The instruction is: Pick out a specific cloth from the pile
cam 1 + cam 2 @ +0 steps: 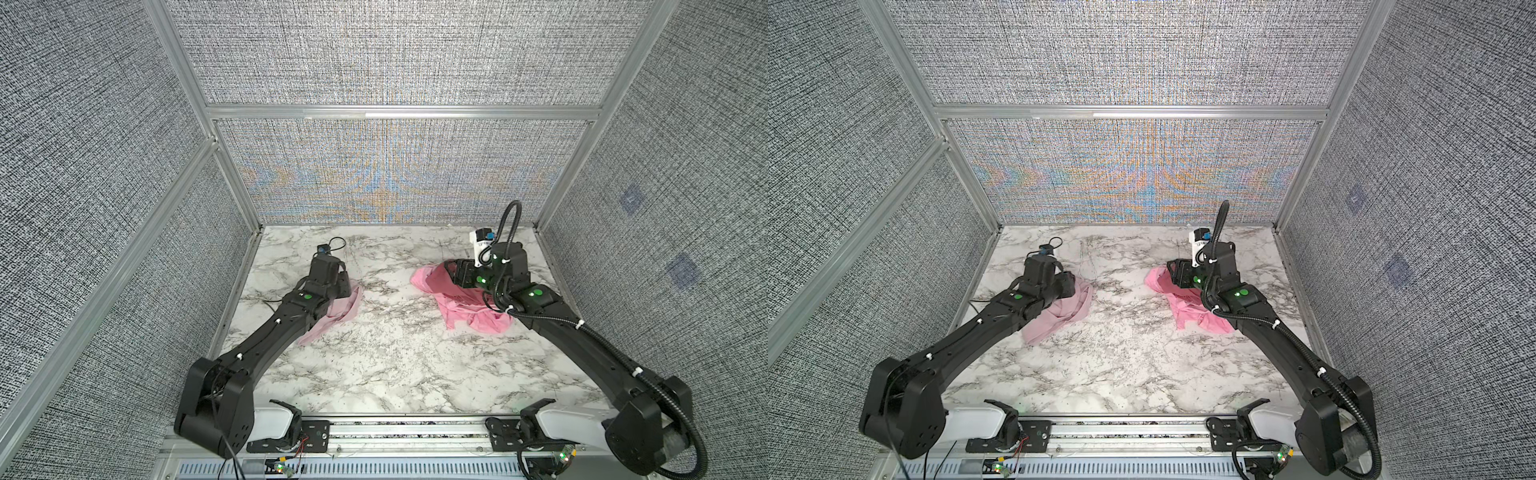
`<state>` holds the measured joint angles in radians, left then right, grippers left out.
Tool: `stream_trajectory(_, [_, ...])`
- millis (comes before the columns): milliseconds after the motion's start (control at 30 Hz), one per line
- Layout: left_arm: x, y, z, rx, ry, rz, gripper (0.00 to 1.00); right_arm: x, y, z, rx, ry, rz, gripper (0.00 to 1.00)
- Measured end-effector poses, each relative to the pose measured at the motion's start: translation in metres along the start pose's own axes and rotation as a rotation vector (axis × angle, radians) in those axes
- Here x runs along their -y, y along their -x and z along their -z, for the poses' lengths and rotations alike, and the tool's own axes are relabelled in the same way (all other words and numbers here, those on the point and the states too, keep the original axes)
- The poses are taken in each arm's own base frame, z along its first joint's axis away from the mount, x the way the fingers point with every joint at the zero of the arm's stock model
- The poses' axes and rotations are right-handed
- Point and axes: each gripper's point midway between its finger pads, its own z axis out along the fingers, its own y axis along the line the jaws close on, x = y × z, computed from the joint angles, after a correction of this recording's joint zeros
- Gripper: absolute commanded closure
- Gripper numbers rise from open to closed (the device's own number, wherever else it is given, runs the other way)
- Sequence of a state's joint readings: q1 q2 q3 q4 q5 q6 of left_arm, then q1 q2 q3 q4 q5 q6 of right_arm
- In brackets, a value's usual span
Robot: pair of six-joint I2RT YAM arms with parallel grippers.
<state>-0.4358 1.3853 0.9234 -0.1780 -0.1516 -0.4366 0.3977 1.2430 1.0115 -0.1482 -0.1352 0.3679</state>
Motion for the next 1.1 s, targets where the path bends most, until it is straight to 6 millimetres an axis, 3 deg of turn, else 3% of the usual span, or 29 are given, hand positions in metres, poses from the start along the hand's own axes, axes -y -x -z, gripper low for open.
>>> stream_trajectory(200, [0.025,-0.018,-0.029,-0.074,-0.034,-0.054,0.49,0.003,0.0,0.005,0.011,-0.015,0.006,0.38])
stream_trajectory(733, [0.028,-0.049,-0.071,-0.17,-0.024,-0.073,0.55,0.006,0.001,0.01,0.02,-0.037,0.015,0.38])
stream_trajectory(833, [0.027,-0.054,-0.076,-0.184,-0.017,-0.075,0.64,0.006,0.0,0.011,0.017,-0.039,0.015,0.38])
stream_trajectory(1033, [0.026,-0.056,-0.08,-0.189,-0.009,-0.077,1.0,0.007,0.001,0.014,0.022,-0.045,0.026,0.38])
stream_trajectory(1100, [0.026,-0.055,-0.08,-0.187,-0.007,-0.079,1.0,0.007,0.001,0.014,0.019,-0.046,0.027,0.38])
